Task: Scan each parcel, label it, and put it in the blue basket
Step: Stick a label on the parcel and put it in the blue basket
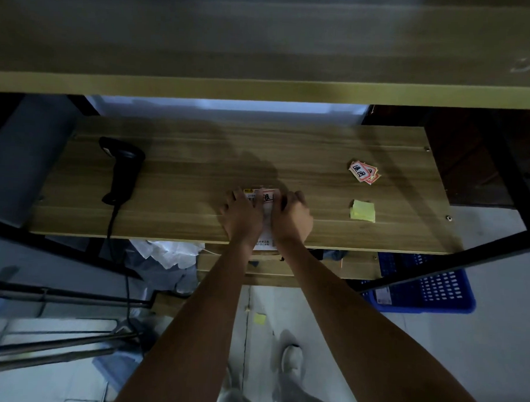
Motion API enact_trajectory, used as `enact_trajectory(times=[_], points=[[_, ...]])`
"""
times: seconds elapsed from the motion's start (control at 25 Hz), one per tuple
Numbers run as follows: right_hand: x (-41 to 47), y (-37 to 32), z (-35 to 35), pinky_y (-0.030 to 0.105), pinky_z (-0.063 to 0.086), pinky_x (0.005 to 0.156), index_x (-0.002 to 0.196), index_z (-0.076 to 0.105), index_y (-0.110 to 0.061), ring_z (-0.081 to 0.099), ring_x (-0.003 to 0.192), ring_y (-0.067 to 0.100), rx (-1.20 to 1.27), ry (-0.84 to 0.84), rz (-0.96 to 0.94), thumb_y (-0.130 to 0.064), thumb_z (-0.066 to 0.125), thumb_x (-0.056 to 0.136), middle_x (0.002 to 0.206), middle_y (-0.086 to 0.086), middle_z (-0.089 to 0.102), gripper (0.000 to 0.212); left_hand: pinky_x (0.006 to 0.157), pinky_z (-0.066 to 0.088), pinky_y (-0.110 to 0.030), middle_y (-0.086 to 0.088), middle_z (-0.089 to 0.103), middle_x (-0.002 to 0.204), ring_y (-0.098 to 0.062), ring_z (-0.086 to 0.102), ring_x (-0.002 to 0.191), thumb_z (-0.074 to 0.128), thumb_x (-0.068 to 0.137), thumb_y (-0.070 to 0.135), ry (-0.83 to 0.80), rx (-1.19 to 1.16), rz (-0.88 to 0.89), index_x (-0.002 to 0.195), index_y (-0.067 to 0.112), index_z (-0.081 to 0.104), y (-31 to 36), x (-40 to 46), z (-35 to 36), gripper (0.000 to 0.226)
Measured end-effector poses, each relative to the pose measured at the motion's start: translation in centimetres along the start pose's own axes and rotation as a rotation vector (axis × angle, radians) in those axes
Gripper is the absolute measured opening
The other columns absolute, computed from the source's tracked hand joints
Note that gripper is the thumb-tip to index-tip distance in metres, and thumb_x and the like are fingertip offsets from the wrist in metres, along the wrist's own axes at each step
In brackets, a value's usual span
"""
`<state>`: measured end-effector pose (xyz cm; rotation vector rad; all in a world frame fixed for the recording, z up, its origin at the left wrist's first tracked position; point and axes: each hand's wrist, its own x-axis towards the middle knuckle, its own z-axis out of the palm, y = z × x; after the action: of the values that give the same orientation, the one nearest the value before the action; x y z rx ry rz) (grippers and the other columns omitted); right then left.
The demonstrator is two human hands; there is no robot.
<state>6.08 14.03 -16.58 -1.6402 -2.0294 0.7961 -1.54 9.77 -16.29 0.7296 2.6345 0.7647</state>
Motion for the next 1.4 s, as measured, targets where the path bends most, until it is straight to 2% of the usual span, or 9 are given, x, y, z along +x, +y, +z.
enact_trajectory(times=[0.28, 0.52, 0.64, 0.8, 0.92, 1.04, 1.16, 1.28, 1.4], points=[[-0.1, -0.2, -0.5, 0.030, 0.047, 0.064, 0.104, 0.066, -0.015, 0.065, 0.083, 0.025, 0.005, 0.022, 0.036, -0.039, 0.030, 0.102, 0.107, 0.003, 0.061, 0.043, 0.103, 0.033, -0.044, -0.019, 0.045, 0.139, -0.038, 0.044, 0.124, 0.032, 0.102, 0.035, -0.082, -0.063, -0.022, 0.135, 0.004, 0.042, -0.7, 0.7, 0.2, 0.047], [-0.4, -0.2, -0.7, 0.035, 0.056, 0.072, 0.109, 0.061, -0.024, 0.063, 0.084, 0.015, -0.005, -0.065, 0.060, -0.078, 0.047, 0.075, 0.105, -0.008, 0.058, 0.065, 0.115, 0.018, -0.049, -0.021, 0.030, 0.151, -0.037, 0.025, 0.140, 0.025, 0.103, 0.038, -0.279, -0.127, -0.025, 0.146, 0.008, 0.031, -0.9, 1.2, -1.0, 0.053], [-0.6, -0.2, -0.9, 0.033, 0.055, 0.070, 0.107, 0.061, -0.024, 0.063, 0.082, 0.015, -0.003, -0.084, 0.037, -0.065, 0.047, 0.086, 0.101, -0.005, 0.060, 0.047, 0.116, 0.010, -0.048, -0.019, 0.023, 0.155, -0.035, 0.016, 0.145, 0.026, 0.101, 0.047, -0.349, -0.209, -0.051, 0.149, 0.009, 0.026, -0.7, 1.2, -1.5, 0.061], [-0.9, 0.0, -1.3, 0.027, 0.049, 0.061, 0.097, 0.061, -0.018, 0.062, 0.077, 0.018, 0.093, -0.116, 0.111, -0.044, 0.031, 0.101, 0.095, 0.004, 0.063, 0.040, 0.118, 0.008, -0.043, -0.014, 0.013, 0.159, -0.031, 0.008, 0.148, 0.034, 0.102, 0.039, -0.482, -0.278, -0.071, 0.153, 0.014, 0.015, -1.0, 1.6, -2.4, 0.060], [-1.4, -0.6, -1.9, 0.020, 0.044, 0.048, 0.089, 0.060, -0.014, 0.063, 0.066, 0.020, 0.416, -0.187, 0.314, -0.045, 0.036, 0.100, 0.072, -0.001, 0.062, 0.040, 0.114, 0.031, -0.052, -0.013, 0.029, 0.156, -0.033, 0.034, 0.140, 0.052, 0.093, 0.051, -0.718, -0.715, -0.068, 0.151, 0.034, 0.019, -3.1, 1.7, -3.0, 0.068], [-2.1, -1.7, -2.1, 0.023, 0.050, 0.051, 0.093, 0.066, -0.016, 0.067, 0.065, 0.016, 0.719, -0.227, 0.406, -0.049, 0.045, 0.096, 0.074, -0.001, 0.068, 0.040, 0.093, 0.052, -0.056, -0.016, 0.059, 0.130, -0.034, 0.064, 0.111, 0.053, 0.098, 0.032, -0.697, -0.879, -0.110, 0.141, 0.021, 0.037, -2.7, 1.4, -4.4, 0.047], [-2.1, -2.8, -2.8, 0.027, 0.053, 0.053, 0.090, 0.068, -0.017, 0.070, 0.065, 0.016, 0.880, -0.260, 0.362, -0.042, 0.055, 0.094, 0.080, 0.003, 0.072, 0.028, 0.091, 0.051, -0.060, -0.016, 0.065, 0.121, -0.036, 0.066, 0.105, 0.059, 0.095, 0.024, -0.638, -0.914, -0.196, 0.126, 0.022, 0.047, -2.0, 2.2, -5.7, 0.033], [-2.4, -3.5, -4.3, 0.025, 0.051, 0.060, 0.102, 0.068, -0.015, 0.070, 0.075, 0.017, 0.872, -0.273, 0.366, -0.047, 0.058, 0.090, 0.085, 0.000, 0.073, 0.036, 0.092, 0.053, -0.054, -0.012, 0.065, 0.124, -0.032, 0.066, 0.107, 0.060, 0.094, 0.022, -0.716, -0.863, -0.195, 0.142, 0.022, 0.037, -2.4, 2.8, -7.2, 0.053], [-3.7, -3.6, -5.3, 0.026, 0.052, 0.061, 0.109, 0.063, -0.009, 0.068, 0.076, 0.020, 0.915, -0.270, 0.376, -0.041, 0.061, 0.090, 0.088, 0.004, 0.071, 0.038, 0.095, 0.051, -0.052, -0.013, 0.066, 0.123, -0.032, 0.065, 0.110, 0.058, 0.095, 0.016, -0.785, -0.908, -0.134, 0.141, 0.016, 0.037, -2.8, 2.0, -8.2, 0.051]])
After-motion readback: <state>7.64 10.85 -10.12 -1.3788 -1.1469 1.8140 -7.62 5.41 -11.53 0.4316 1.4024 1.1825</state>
